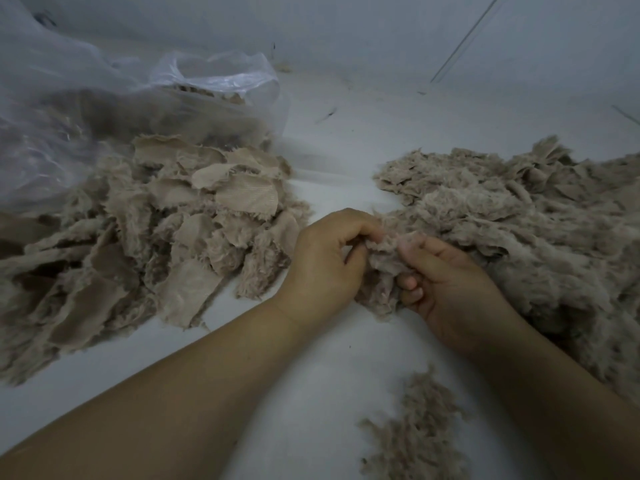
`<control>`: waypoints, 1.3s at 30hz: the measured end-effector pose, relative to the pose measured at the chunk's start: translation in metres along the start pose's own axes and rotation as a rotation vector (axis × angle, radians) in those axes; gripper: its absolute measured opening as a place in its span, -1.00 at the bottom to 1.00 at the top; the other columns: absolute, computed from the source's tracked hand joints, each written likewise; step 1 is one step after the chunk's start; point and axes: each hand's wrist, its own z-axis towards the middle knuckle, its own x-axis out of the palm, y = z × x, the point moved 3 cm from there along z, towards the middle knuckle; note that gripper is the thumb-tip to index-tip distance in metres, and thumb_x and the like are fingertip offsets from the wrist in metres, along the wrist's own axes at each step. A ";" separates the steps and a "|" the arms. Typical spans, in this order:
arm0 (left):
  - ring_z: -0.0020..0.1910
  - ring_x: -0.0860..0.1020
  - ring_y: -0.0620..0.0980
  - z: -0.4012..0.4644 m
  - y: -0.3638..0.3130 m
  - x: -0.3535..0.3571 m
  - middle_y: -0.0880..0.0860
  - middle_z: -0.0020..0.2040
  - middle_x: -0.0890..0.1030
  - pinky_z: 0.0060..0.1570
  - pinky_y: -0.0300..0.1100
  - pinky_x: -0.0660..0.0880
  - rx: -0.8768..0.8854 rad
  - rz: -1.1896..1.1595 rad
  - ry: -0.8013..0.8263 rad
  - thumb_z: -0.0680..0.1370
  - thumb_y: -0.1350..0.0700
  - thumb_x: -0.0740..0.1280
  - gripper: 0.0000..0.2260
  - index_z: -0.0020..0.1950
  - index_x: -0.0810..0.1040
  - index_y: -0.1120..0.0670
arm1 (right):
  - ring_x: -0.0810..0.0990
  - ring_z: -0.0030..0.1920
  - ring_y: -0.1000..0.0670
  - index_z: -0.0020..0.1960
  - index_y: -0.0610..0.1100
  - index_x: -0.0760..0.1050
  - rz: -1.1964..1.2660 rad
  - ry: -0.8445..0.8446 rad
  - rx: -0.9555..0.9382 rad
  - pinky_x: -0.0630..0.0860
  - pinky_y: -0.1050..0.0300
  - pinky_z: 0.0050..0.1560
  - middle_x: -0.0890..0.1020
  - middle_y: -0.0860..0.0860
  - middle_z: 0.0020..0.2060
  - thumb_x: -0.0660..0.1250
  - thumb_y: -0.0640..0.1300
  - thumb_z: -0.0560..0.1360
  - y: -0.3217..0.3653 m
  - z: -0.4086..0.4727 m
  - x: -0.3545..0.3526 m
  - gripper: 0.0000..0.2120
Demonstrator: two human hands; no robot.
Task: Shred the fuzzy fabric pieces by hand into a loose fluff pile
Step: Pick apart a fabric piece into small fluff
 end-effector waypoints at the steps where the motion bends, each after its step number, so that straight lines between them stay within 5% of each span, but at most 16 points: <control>1: -0.04 0.62 0.10 0.000 0.001 -0.001 0.17 -0.10 0.64 -0.01 0.00 0.57 -0.021 -0.029 -0.020 0.40 0.50 0.26 -0.80 -0.15 0.61 0.29 | 0.38 -0.51 0.14 -0.07 -0.17 0.52 -0.001 -0.008 -0.005 0.30 0.35 -0.57 0.50 -0.01 -0.39 0.36 -0.03 0.36 0.000 0.000 0.000 -0.75; 6: -0.18 0.61 -0.05 0.000 0.004 -0.001 0.00 -0.21 0.63 -0.14 -0.15 0.56 -0.232 -0.158 -0.098 0.46 0.30 0.38 -0.86 -0.16 0.60 0.05 | 0.37 -0.51 0.12 -0.01 -0.24 0.53 -0.022 0.022 -0.010 0.30 0.33 -0.57 0.50 -0.03 -0.41 0.35 0.04 0.38 0.000 -0.001 -0.001 -0.64; 10: -0.46 0.43 -0.12 -0.003 0.004 0.003 -0.03 -0.41 0.54 -0.42 -0.23 0.36 -0.346 -0.168 -0.039 0.51 0.15 0.37 -0.90 -0.21 0.54 0.03 | 0.34 -0.52 0.16 -0.18 -0.21 0.60 -0.081 0.057 -0.032 0.30 0.36 -0.56 0.50 -0.02 -0.43 0.41 -0.10 0.31 -0.003 -0.001 -0.001 -0.82; 14: -0.41 0.47 0.05 -0.001 0.010 0.001 0.24 -0.35 0.57 -0.42 -0.04 0.43 -0.473 -0.223 -0.103 0.57 0.21 0.34 -0.85 -0.20 0.51 0.14 | 0.32 -0.53 0.18 -0.27 -0.19 0.59 -0.017 0.048 -0.018 0.26 0.37 -0.59 0.48 0.00 -0.45 0.39 -0.11 0.35 -0.004 0.001 -0.003 -0.86; 19: -0.34 0.46 0.04 0.000 0.013 0.000 0.24 -0.32 0.53 -0.38 0.05 0.45 -0.518 -0.216 -0.117 0.61 0.23 0.29 -0.87 -0.15 0.50 0.15 | 0.34 -0.53 0.15 -0.26 -0.19 0.57 0.015 0.005 -0.001 0.26 0.35 -0.60 0.41 -0.03 -0.43 0.35 -0.10 0.41 -0.003 0.001 -0.002 -0.84; 21: -0.39 0.42 0.04 -0.001 0.012 0.002 0.29 -0.31 0.50 -0.46 -0.05 0.37 -0.538 -0.296 -0.061 0.58 0.19 0.33 -0.94 -0.06 0.47 0.10 | 0.34 -0.53 0.14 -0.23 -0.21 0.55 0.027 -0.013 0.011 0.26 0.34 -0.60 0.39 -0.04 -0.43 0.30 -0.16 0.52 -0.003 0.001 -0.003 -0.81; 23: -0.43 0.40 0.05 -0.002 0.011 0.005 0.28 -0.30 0.49 -0.48 -0.16 0.36 -0.518 -0.290 0.010 0.47 0.11 0.46 -0.77 0.02 0.43 0.05 | 0.34 -0.54 0.15 -0.26 -0.19 0.56 0.030 -0.023 0.013 0.26 0.35 -0.61 0.43 -0.02 -0.45 0.26 -0.20 0.58 -0.003 0.000 -0.003 -0.74; 26: -0.39 0.49 -0.02 -0.003 0.008 0.007 0.07 -0.28 0.57 -0.37 -0.17 0.44 -0.445 -0.206 0.081 0.43 0.22 0.51 -0.73 -0.01 0.47 0.04 | 0.35 -0.54 0.15 -0.27 -0.18 0.59 0.037 -0.018 0.009 0.27 0.36 -0.61 0.47 -0.02 -0.47 0.28 -0.19 0.56 -0.002 0.000 -0.002 -0.74; 32: -0.58 0.44 -0.10 0.001 0.010 -0.002 0.03 -0.35 0.55 -0.58 -0.31 0.38 -0.583 -0.342 -0.074 0.48 0.35 0.44 -0.77 -0.05 0.49 0.06 | 0.37 -0.53 0.12 -0.24 -0.19 0.68 0.084 -0.004 0.000 0.29 0.33 -0.58 0.54 -0.08 -0.40 0.33 -0.08 0.41 -0.002 0.000 -0.002 -0.79; 36: -0.25 0.49 -0.04 0.002 0.001 -0.002 0.00 -0.04 0.46 -0.24 -0.17 0.49 -0.407 -0.142 0.037 0.46 0.31 0.47 -0.63 0.17 0.55 -0.02 | 0.38 -0.53 0.14 -0.29 -0.15 0.67 0.073 -0.009 -0.005 0.29 0.34 -0.58 0.54 -0.04 -0.41 0.33 -0.09 0.43 -0.002 0.000 -0.002 -0.79; 39: 0.01 0.53 0.03 0.002 -0.004 0.002 0.11 0.00 0.53 0.07 -0.18 0.46 -0.312 0.006 0.121 0.39 0.29 0.53 -0.71 0.09 0.64 0.13 | 0.38 -0.54 0.14 -0.37 -0.13 0.64 0.030 -0.016 -0.012 0.30 0.34 -0.58 0.50 -0.03 -0.45 0.37 -0.06 0.36 -0.001 -0.001 -0.001 -0.80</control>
